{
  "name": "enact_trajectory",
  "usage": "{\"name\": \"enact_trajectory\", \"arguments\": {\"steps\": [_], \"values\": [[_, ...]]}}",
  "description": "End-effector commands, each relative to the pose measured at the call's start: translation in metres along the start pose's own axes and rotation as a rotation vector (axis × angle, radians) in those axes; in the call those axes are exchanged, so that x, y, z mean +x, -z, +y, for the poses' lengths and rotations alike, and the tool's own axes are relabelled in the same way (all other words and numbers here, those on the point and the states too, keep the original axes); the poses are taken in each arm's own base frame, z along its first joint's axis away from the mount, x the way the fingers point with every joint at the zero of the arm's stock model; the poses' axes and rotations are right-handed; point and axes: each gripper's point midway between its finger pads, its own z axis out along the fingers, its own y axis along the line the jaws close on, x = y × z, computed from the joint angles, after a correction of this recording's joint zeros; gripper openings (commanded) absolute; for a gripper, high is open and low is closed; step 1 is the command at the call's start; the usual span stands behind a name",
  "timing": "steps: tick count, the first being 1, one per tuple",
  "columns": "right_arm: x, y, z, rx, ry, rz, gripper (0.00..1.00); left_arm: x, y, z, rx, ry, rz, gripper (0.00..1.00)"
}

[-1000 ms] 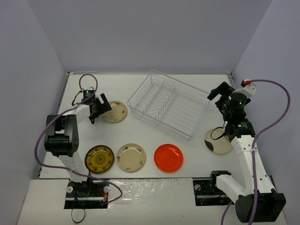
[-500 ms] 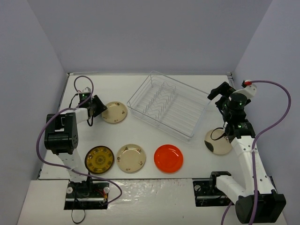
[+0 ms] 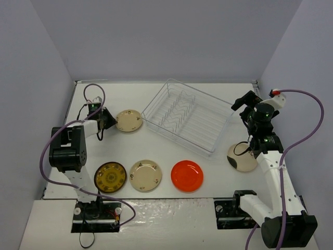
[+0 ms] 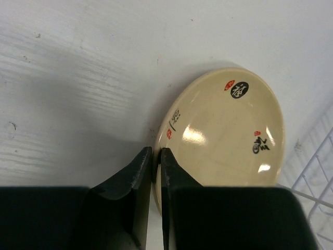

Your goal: Load the plates into the dish rack

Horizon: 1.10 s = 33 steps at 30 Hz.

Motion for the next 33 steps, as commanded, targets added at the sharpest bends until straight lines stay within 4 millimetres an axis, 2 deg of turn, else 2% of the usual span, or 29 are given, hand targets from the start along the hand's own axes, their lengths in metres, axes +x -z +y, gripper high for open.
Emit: {"name": "enact_trajectory", "arguments": {"steps": [1,6,9,11,16,19,21,25,29,30,33], "values": [[-0.027,0.003,0.006,-0.007,-0.035,-0.084,1.0,-0.013,0.02,0.004,-0.047,-0.037,-0.05,0.0],[-0.028,0.004,0.007,-0.011,-0.033,-0.088,1.0,-0.039,0.054,-0.005,-0.064,-0.042,-0.161,0.0],[-0.028,0.005,0.007,-0.015,-0.023,-0.088,1.0,-0.061,0.086,-0.025,0.001,-0.068,-0.278,0.0],[-0.028,0.005,0.01,-0.031,-0.012,-0.085,1.0,-0.068,0.101,-0.032,0.036,-0.072,-0.339,0.0],[-0.024,0.006,0.026,-0.121,0.011,-0.058,1.0,-0.081,0.138,-0.048,0.1,-0.09,-0.451,0.0],[-0.021,0.007,0.041,-0.21,0.049,-0.043,0.99,-0.095,0.168,-0.064,0.155,-0.128,-0.531,0.0],[-0.01,0.01,0.057,-0.321,0.086,-0.007,0.98,-0.1,0.184,-0.078,0.209,-0.157,-0.566,0.0],[0.016,0.03,0.107,-0.647,0.155,0.092,0.99,-0.111,0.216,-0.111,0.336,-0.236,-0.629,0.0],[0.049,0.048,0.155,-0.85,0.298,0.169,1.0,-0.113,0.243,-0.151,0.482,-0.335,-0.638,0.0],[0.053,0.057,0.167,-0.893,0.331,0.171,1.0,-0.113,0.245,-0.154,0.493,-0.345,-0.645,0.0],[0.087,0.064,0.202,-0.992,0.41,0.262,1.0,-0.105,0.259,-0.181,0.592,-0.417,-0.645,0.0]]}}
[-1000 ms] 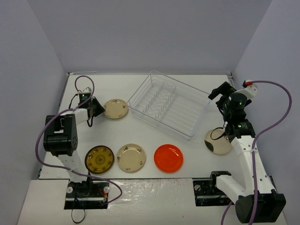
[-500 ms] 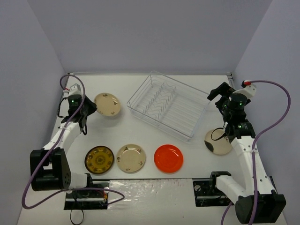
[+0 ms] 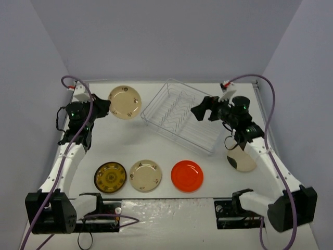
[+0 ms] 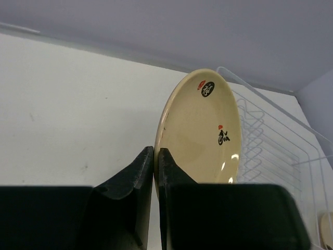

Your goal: Load the plates into the dish rack

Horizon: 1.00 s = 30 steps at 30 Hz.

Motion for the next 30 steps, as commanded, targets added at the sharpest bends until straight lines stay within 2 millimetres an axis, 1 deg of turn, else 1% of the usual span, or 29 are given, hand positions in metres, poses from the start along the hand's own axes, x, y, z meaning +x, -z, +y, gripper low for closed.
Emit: {"name": "enact_trajectory", "arguments": {"steps": [1,2,3,4,5,6,7,9,11,12,14,17,22,23,25,27,28,30], "values": [[-0.015,-0.028,0.074,-0.275,0.189,0.008,1.0,-0.064,0.015,-0.085,0.305,-0.143,-0.165,0.0],[-0.012,-0.033,0.082,-0.305,0.195,0.027,1.0,-0.063,0.017,-0.095,0.348,-0.158,-0.158,0.0],[-0.011,-0.04,0.092,-0.34,0.207,0.041,1.0,-0.063,0.017,-0.101,0.371,-0.17,-0.158,0.0],[-0.003,-0.044,0.097,-0.365,0.205,0.066,1.0,-0.062,0.019,-0.109,0.402,-0.185,-0.159,0.0],[-0.006,-0.042,0.105,-0.394,0.216,0.061,1.0,-0.061,0.02,-0.117,0.43,-0.194,-0.156,0.0],[-0.008,-0.046,0.11,-0.413,0.221,0.066,1.0,-0.057,0.021,-0.128,0.47,-0.203,-0.144,0.0],[-0.01,-0.049,0.112,-0.418,0.221,0.066,1.0,-0.061,0.022,-0.14,0.503,-0.238,-0.153,0.0],[-0.012,-0.049,0.112,-0.403,0.22,0.058,1.0,-0.061,0.018,-0.149,0.53,-0.28,-0.15,0.0],[-0.022,-0.046,0.105,-0.343,0.229,0.021,1.0,-0.062,0.015,-0.17,0.59,-0.378,-0.148,0.0],[-0.03,-0.04,0.102,-0.319,0.238,-0.005,1.0,-0.067,0.016,-0.183,0.623,-0.436,-0.154,0.0],[-0.034,-0.031,0.102,-0.312,0.262,-0.034,1.0,-0.059,0.005,-0.193,0.677,-0.486,-0.12,0.0],[-0.035,-0.021,0.104,-0.326,0.293,-0.059,1.0,-0.056,0.001,-0.215,0.79,-0.531,-0.107,0.0],[-0.034,-0.022,0.11,-0.362,0.295,-0.048,1.0,-0.047,-0.005,-0.234,0.86,-0.555,-0.074,0.0],[-0.034,-0.026,0.111,-0.365,0.28,-0.045,1.0,-0.042,-0.006,-0.237,0.878,-0.556,-0.062,0.0],[-0.037,-0.034,0.111,-0.365,0.27,-0.06,0.98,-0.037,-0.001,-0.246,0.933,-0.559,-0.075,0.0],[-0.044,-0.039,0.112,-0.363,0.264,-0.07,0.94,-0.035,0.003,-0.25,0.943,-0.561,-0.075,0.0],[-0.044,-0.042,0.113,-0.372,0.262,-0.064,0.91,-0.035,0.005,-0.251,0.949,-0.562,-0.076,0.0],[-0.04,-0.049,0.115,-0.392,0.262,-0.048,0.88,-0.035,0.012,-0.256,0.974,-0.563,-0.08,0.0]]}}
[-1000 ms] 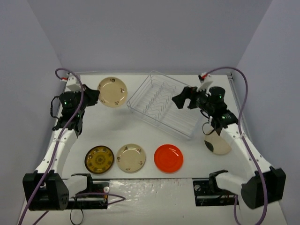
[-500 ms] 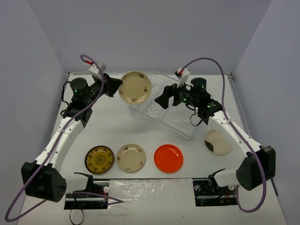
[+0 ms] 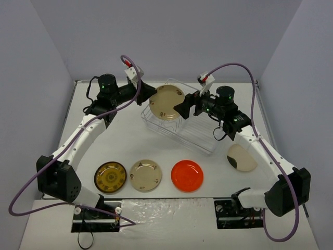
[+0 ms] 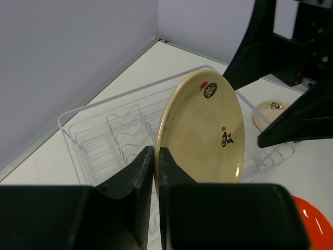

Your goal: Load the plates into the dish rack

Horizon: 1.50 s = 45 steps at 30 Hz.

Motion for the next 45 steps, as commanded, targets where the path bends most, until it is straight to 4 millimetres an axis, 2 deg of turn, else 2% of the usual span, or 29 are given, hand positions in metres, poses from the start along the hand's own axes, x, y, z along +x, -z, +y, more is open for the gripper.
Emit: {"name": "enact_trajectory", "arguments": {"steps": [1,3,4,9,10,11,14,15,19,22,24,25,26,28,31,34,39,41,45], "values": [[-0.042,-0.012,0.01,-0.071,0.053,-0.109,0.85,-0.058,0.01,-0.034,0.105,-0.153,-0.142,0.0],[-0.041,-0.017,0.009,-0.08,0.053,-0.099,0.8,-0.06,0.012,-0.042,0.135,-0.168,-0.152,0.0],[-0.039,-0.019,0.008,-0.085,0.052,-0.093,0.72,-0.059,0.013,-0.046,0.152,-0.166,-0.155,0.0],[-0.038,-0.02,0.01,-0.106,0.073,-0.083,0.27,-0.059,0.017,-0.044,0.112,-0.146,-0.154,0.0],[-0.04,-0.019,0.008,-0.092,0.075,-0.09,0.08,-0.058,0.017,-0.041,0.094,-0.142,-0.152,0.02],[-0.041,-0.018,0.006,-0.078,0.074,-0.094,0.02,-0.058,0.017,-0.04,0.083,-0.136,-0.149,0.2],[-0.05,-0.013,-0.005,-0.013,0.092,-0.12,0.0,-0.06,0.018,-0.023,-0.021,-0.102,-0.146,0.83],[-0.054,-0.01,-0.011,0.008,0.103,-0.13,0.0,-0.062,0.02,-0.016,-0.072,-0.088,-0.147,0.97],[-0.07,0.007,-0.047,0.134,0.14,-0.165,0.0,-0.062,0.033,0.02,-0.314,-0.001,-0.128,0.97],[-0.088,0.019,-0.073,0.192,0.217,-0.192,0.0,-0.053,0.055,0.05,-0.526,0.071,-0.081,0.97],[-0.093,0.021,-0.094,0.235,0.267,-0.178,0.0,-0.049,0.074,0.061,-0.639,0.114,-0.077,0.97],[-0.094,0.02,-0.103,0.252,0.29,-0.162,0.0,-0.037,0.082,0.064,-0.684,0.139,-0.042,0.97],[-0.105,0.02,-0.107,0.261,0.358,-0.161,0.0,-0.03,0.091,0.068,-0.736,0.155,-0.032,0.97],[-0.102,0.009,-0.115,0.23,0.477,-0.095,0.0,-0.013,0.113,0.077,-0.868,0.2,-0.033,0.97],[-0.074,-0.009,-0.122,0.13,0.65,0.015,0.0,0.017,0.143,0.079,-1.007,0.242,-0.026,0.97],[-0.069,-0.017,-0.133,0.125,0.761,0.06,0.0,0.035,0.157,0.075,-1.058,0.288,-0.022,0.97],[-0.079,-0.033,-0.162,0.227,0.725,0.084,0.0,0.072,0.179,0.074,-1.174,0.357,0.019,0.97],[-0.072,-0.044,-0.176,0.265,0.696,0.105,0.0,0.083,0.191,0.076,-1.238,0.369,0.039,0.97],[-0.062,-0.063,-0.191,0.324,0.652,0.115,0.0,0.091,0.203,0.077,-1.309,0.374,0.062,0.97]]}}
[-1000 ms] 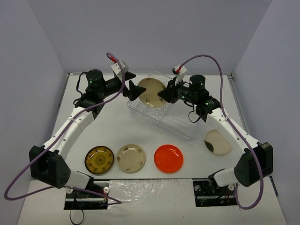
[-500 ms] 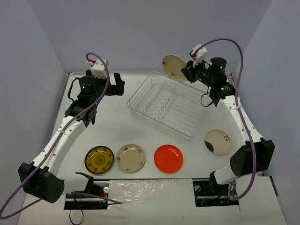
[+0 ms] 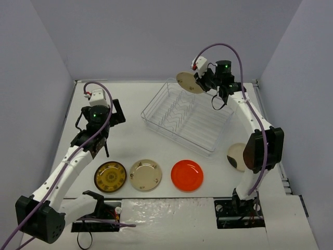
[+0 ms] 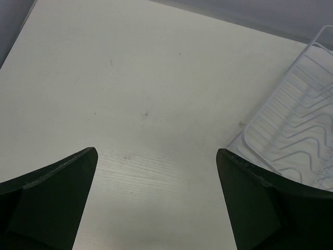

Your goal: Load the plates into the dish rack

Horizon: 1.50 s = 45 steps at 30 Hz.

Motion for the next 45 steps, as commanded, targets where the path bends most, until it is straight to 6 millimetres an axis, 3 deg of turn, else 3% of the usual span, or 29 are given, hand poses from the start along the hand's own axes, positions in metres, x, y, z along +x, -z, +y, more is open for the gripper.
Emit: {"name": "enact_trajectory", "arguments": {"steps": [1,9,14,24,28,34,40,45], "values": [[-0.035,-0.009,-0.034,0.156,0.024,-0.073,0.0,-0.023,0.008,0.019,-0.11,0.074,-0.078,0.97],[-0.015,-0.046,-0.012,0.074,0.026,-0.021,0.0,-0.015,0.007,0.029,-0.156,0.05,-0.07,0.97],[-0.007,-0.055,-0.008,0.063,0.029,-0.002,0.0,-0.014,0.007,0.033,-0.177,0.045,-0.07,0.97],[0.026,-0.07,0.009,0.015,0.089,0.088,0.0,-0.011,0.004,0.034,-0.182,0.027,-0.063,0.97],[0.04,-0.072,0.016,-0.007,0.083,0.135,0.1,-0.011,0.003,0.033,-0.181,0.026,-0.06,0.97],[0.042,-0.072,0.021,-0.019,0.064,0.127,0.2,-0.01,0.002,0.033,-0.184,0.022,-0.057,0.97],[0.039,-0.072,0.021,-0.014,0.04,0.113,0.57,-0.011,0.003,0.032,-0.176,0.024,-0.057,0.97],[0.022,-0.065,0.017,0.0,0.025,0.08,0.63,-0.013,0.005,0.031,-0.166,0.032,-0.061,0.97]]}}
